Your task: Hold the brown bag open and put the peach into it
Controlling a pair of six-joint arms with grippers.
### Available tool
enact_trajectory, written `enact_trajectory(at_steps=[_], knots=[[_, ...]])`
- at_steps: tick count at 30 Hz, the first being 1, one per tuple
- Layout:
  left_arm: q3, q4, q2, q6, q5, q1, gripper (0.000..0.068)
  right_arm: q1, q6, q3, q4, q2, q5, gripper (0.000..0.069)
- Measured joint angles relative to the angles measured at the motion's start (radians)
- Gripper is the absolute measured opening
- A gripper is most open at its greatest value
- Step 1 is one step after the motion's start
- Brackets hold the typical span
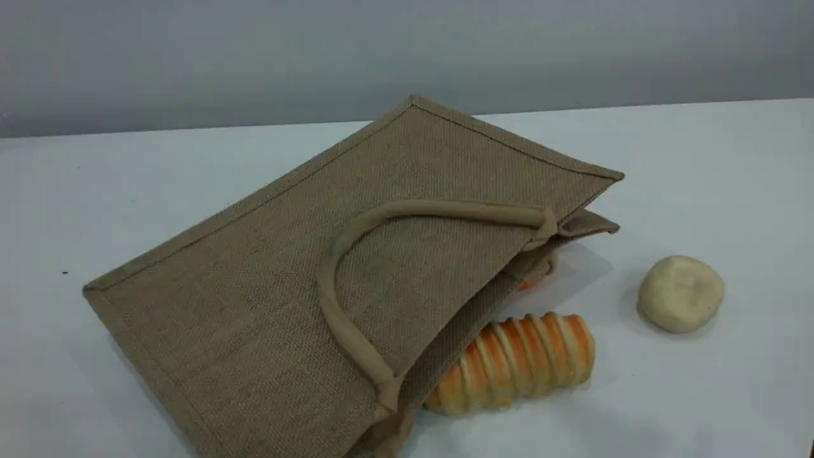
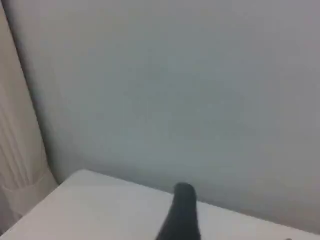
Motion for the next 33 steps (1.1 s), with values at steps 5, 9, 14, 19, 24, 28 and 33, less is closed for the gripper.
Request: enact_trajectory(at_steps=[5,9,14,19,24,28,33], knots=[[0.171,-0.008,-0.099,-0.016,-0.006,0.000,0.0469,0.000,0.000,0.000,0.000,0.000,0.000,0.0573],[0.208,-0.009,-0.117,-0.031,-0.014,0.000,0.0469,0.000,0.000,0.000,0.000,0.000,0.000,0.0573],[0.206,-0.010,-0.117,-0.030,-0.017,0.000,0.0469,0.000,0.000,0.000,0.000,0.000,0.002,0.0573],[0.206,-0.010,-0.117,-0.030,-0.016,0.000,0.0469,0.000,0.000,0.000,0.000,0.000,0.003,0.0573],[0.205,-0.010,-0.116,-0.029,-0.014,0.000,0.0469,0.000,0.000,0.000,0.000,0.000,0.003,0.0573],[0.205,-0.010,-0.116,-0.029,-0.014,0.000,0.0469,0.000,0.000,0.000,0.000,0.000,0.000,0.0573],[0.204,-0.010,-0.116,-0.029,-0.014,0.000,0.0469,-0.017,0.000,0.000,0.001,0.000,-0.006,0.0573]])
